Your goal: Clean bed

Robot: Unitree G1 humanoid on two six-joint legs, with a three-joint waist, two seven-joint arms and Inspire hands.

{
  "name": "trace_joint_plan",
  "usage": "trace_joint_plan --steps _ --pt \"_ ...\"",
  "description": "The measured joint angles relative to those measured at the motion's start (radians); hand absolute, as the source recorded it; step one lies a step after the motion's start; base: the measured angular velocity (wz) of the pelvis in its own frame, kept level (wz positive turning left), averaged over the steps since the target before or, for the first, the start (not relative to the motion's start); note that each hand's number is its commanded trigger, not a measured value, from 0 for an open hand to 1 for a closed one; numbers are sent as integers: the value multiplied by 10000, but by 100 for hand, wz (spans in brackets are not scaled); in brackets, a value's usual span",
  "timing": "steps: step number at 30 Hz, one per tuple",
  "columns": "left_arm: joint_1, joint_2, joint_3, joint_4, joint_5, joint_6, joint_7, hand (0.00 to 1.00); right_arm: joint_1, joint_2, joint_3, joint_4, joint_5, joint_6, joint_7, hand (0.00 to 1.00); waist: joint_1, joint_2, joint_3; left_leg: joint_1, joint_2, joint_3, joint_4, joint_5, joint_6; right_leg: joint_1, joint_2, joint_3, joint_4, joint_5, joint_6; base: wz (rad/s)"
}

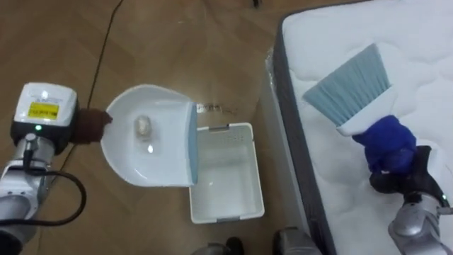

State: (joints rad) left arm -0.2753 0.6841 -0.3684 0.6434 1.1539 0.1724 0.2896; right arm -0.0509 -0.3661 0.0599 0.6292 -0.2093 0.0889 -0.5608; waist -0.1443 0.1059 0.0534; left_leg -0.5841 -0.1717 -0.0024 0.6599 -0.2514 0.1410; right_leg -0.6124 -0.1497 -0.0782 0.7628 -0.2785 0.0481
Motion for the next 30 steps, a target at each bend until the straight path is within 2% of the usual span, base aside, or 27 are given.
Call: trace_joint_plan --steps 2,5,9,12,19,25,30 --pt "54 35 -301 468 206 57 -153 100 174 -5 47 0 -3 14 4 0 -172 204 -100 35 -4 91 -5 -6 -10 -26 -18 69 89 -107 -61 -8" --pt "76 40 -318 986 281 245 -370 100 233 -8 175 0 -3 21 4 0 -309 235 -106 116 -3 290 -2 -27 -54 -110 -35 257 368 -246 -145 -10" --pt "131 41 -318 1241 286 297 -552 100 223 -37 326 -58 -9 -8 3 0 -403 249 -116 108 10 364 -1 -35 -197 -208 -32 309 479 -357 -253 0" --pt "265 41 -318 1250 296 315 -674 100 220 -108 363 -200 -14 -4 -29 0 -413 323 -166 -12 43 431 12 -33 -255 -360 6 345 548 -407 -298 0" --pt "265 43 -323 1345 382 700 -1083 100 222 -200 378 -226 -39 67 -43 0 -402 357 -163 -20 65 496 -5 -44 -273 -379 4 373 574 -489 -263 0" --pt "265 248 -322 1662 400 725 -1610 100 164 -206 377 -229 -287 85 -190 0 -368 388 -165 -181 47 546 -7 -78 -273 -609 10 476 691 -486 -241 -2" --pt "277 307 -323 1778 568 909 -1726 100 175 -212 519 -232 -294 116 -374 0 -337 381 -163 -189 44 536 -22 -83 -273 -626 1 465 726 -507 -272 0"
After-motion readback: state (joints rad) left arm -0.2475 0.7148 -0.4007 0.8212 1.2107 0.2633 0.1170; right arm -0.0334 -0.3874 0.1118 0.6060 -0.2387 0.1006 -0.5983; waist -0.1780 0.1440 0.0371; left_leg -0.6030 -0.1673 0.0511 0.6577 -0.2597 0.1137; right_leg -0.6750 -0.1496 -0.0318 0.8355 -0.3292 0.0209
